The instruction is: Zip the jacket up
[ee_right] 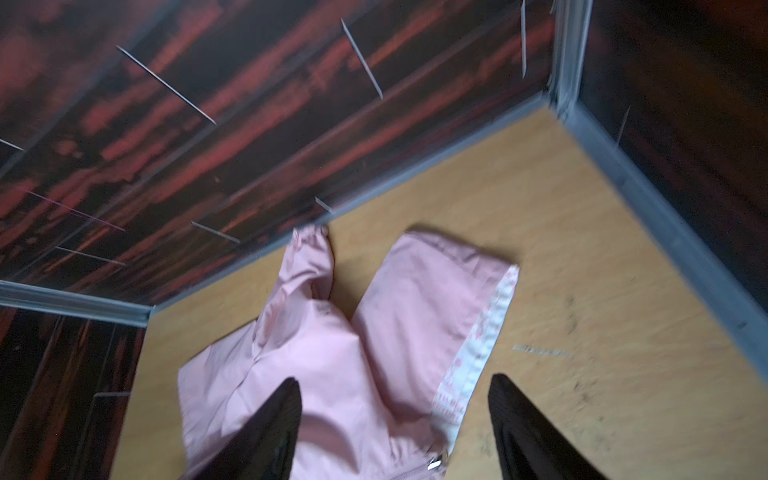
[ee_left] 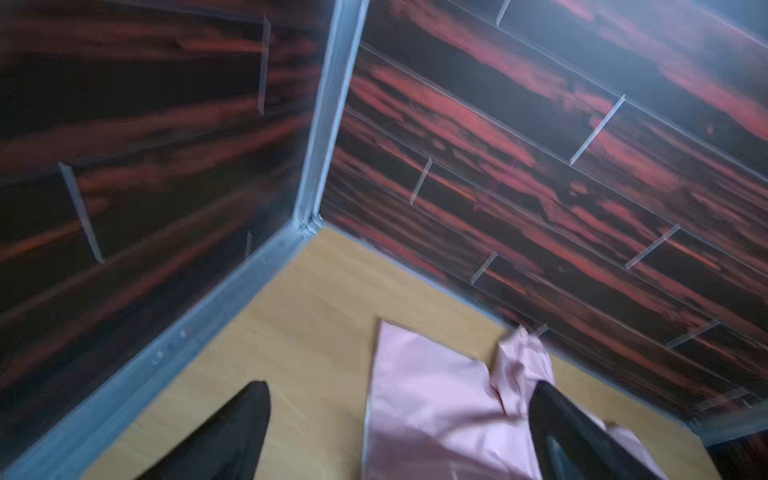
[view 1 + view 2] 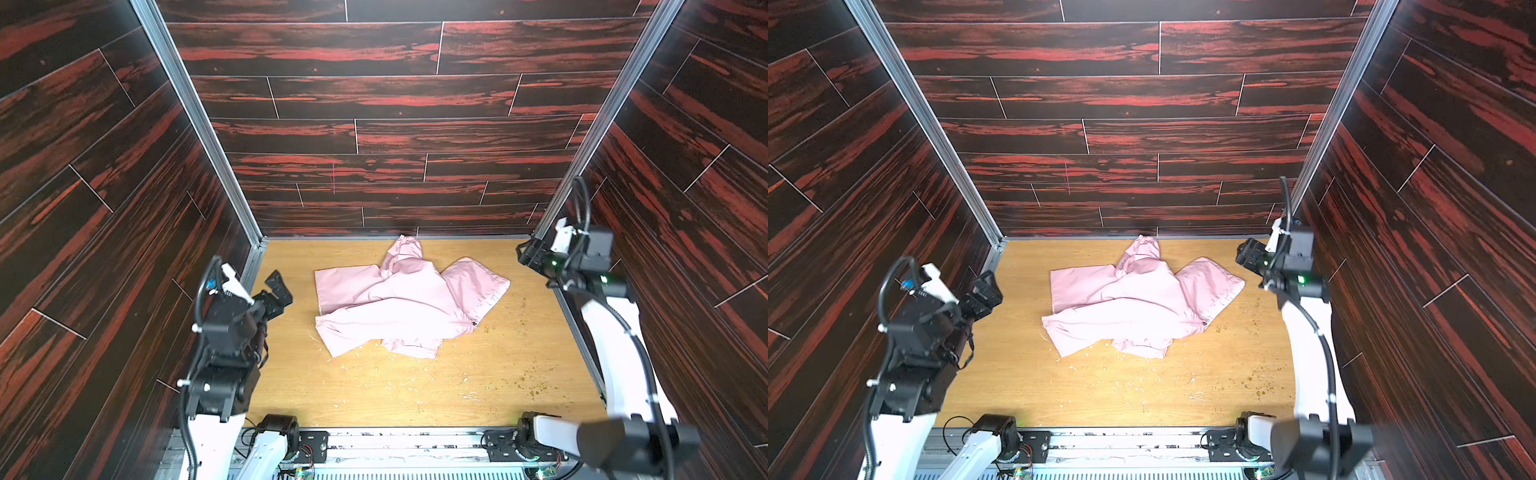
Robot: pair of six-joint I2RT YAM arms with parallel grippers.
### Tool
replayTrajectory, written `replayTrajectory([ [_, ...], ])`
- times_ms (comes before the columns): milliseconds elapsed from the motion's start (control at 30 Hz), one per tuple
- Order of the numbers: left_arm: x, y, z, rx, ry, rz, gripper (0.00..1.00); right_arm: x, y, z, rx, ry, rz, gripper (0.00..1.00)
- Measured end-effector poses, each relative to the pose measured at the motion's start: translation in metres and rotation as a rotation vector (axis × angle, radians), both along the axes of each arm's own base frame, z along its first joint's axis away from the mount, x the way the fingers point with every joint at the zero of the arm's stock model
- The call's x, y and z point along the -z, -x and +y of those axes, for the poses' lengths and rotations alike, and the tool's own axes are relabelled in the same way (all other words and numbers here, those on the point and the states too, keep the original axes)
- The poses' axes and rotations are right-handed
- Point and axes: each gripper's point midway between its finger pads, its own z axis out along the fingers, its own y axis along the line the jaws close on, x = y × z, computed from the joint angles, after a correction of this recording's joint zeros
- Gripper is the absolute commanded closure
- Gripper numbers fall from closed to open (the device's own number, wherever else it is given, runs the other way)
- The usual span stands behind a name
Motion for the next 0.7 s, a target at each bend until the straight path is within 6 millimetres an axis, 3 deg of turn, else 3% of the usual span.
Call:
replayTrajectory([
  [67, 0.014, 0.004, 0.005, -0.025, -0.042, -0.027, 0.00, -0.008, 0.008, -0.007, 0.039, 0.024, -0.060, 0.20],
  [100, 0.024, 0.005, 0.007, -0.034, -0.062, -0.032, 0.00, -0.012, 0.009, -0.012, 0.070, 0.037, -0.087, 0.28],
  [267, 0.070, -0.005, 0.014, -0.072, -0.125, 0.027, 0.00, -0.001, 0.000, -0.035, 0.192, 0.071, -0.132, 0.30],
  [333, 0.087, -0.010, 0.017, -0.087, -0.140, 0.051, 0.00, 0.003, -0.003, -0.039, 0.207, 0.087, -0.176, 0.28],
  [367, 0.097, -0.013, 0.019, -0.096, -0.149, 0.065, 0.00, 0.006, -0.003, -0.040, 0.212, 0.097, -0.212, 0.14],
  [400, 0.108, -0.016, 0.020, -0.107, -0.157, 0.079, 0.00, 0.010, 0.000, -0.041, 0.217, 0.107, -0.241, 0.03],
  [600, 0.176, -0.034, 0.028, -0.146, -0.204, 0.220, 0.00, 0.048, 0.007, -0.050, 0.238, 0.203, -0.273, 0.04],
  [700, 0.205, -0.046, 0.029, -0.148, -0.222, 0.293, 0.00, 0.089, 0.008, -0.055, 0.246, 0.263, -0.241, 0.04],
])
